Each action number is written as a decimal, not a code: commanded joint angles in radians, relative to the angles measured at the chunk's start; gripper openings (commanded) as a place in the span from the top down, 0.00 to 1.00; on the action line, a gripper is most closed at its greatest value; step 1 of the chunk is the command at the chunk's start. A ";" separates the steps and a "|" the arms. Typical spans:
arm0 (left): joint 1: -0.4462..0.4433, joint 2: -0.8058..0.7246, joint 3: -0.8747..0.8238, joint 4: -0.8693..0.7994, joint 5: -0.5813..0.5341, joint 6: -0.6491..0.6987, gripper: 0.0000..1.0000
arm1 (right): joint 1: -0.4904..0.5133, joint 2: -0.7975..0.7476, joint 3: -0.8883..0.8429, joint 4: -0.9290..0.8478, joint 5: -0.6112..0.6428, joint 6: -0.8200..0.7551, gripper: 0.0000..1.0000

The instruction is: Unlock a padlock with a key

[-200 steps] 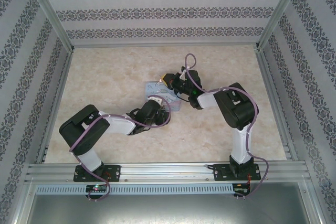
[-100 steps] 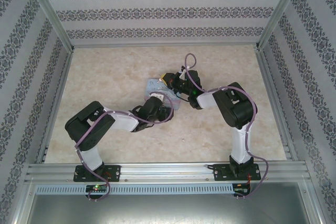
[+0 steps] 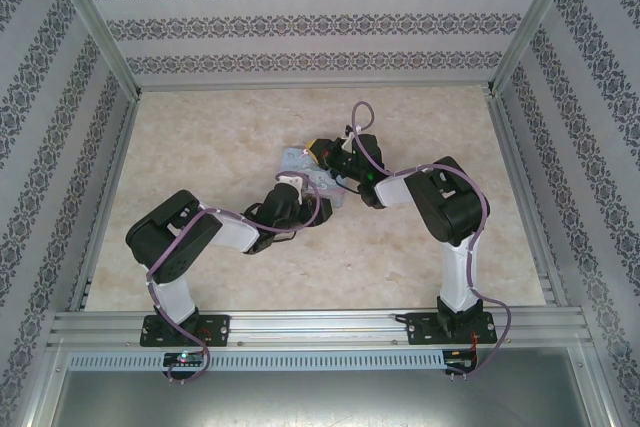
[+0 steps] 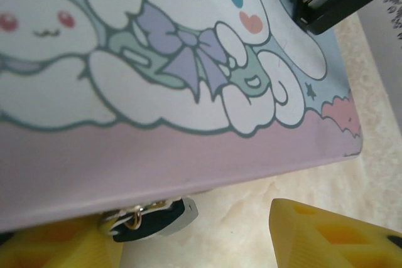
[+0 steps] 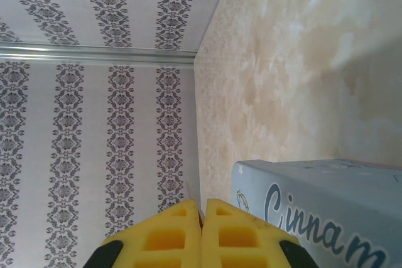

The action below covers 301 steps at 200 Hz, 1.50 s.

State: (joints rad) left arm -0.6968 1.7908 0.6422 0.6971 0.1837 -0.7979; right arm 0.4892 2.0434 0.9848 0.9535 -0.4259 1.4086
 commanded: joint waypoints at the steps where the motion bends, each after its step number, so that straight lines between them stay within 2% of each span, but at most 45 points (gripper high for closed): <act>1: 0.011 -0.013 -0.024 0.146 0.044 -0.086 0.39 | 0.012 0.040 -0.020 -0.021 0.017 -0.010 1.00; 65: 0.014 -0.045 -0.081 0.220 0.021 -0.164 0.39 | 0.015 0.043 -0.021 -0.019 0.019 -0.010 1.00; 118: 0.014 0.004 -0.077 0.235 -0.015 -0.207 0.48 | 0.017 0.046 -0.024 -0.010 0.021 -0.007 1.00; 169: 0.014 0.028 -0.069 0.211 -0.028 -0.209 0.49 | 0.017 0.045 -0.027 -0.007 0.021 -0.007 1.00; 248: 0.015 0.055 -0.074 0.198 -0.059 -0.216 0.63 | 0.014 0.050 -0.030 -0.001 0.020 -0.003 1.00; 301: 0.014 0.056 -0.061 0.178 -0.065 -0.213 0.75 | 0.012 0.054 -0.029 0.004 0.018 -0.002 1.00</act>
State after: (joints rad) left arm -0.6914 1.8351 0.5667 0.8722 0.1295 -1.0077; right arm 0.4953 2.0514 0.9794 0.9859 -0.4236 1.4158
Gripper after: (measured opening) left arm 0.255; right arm 0.066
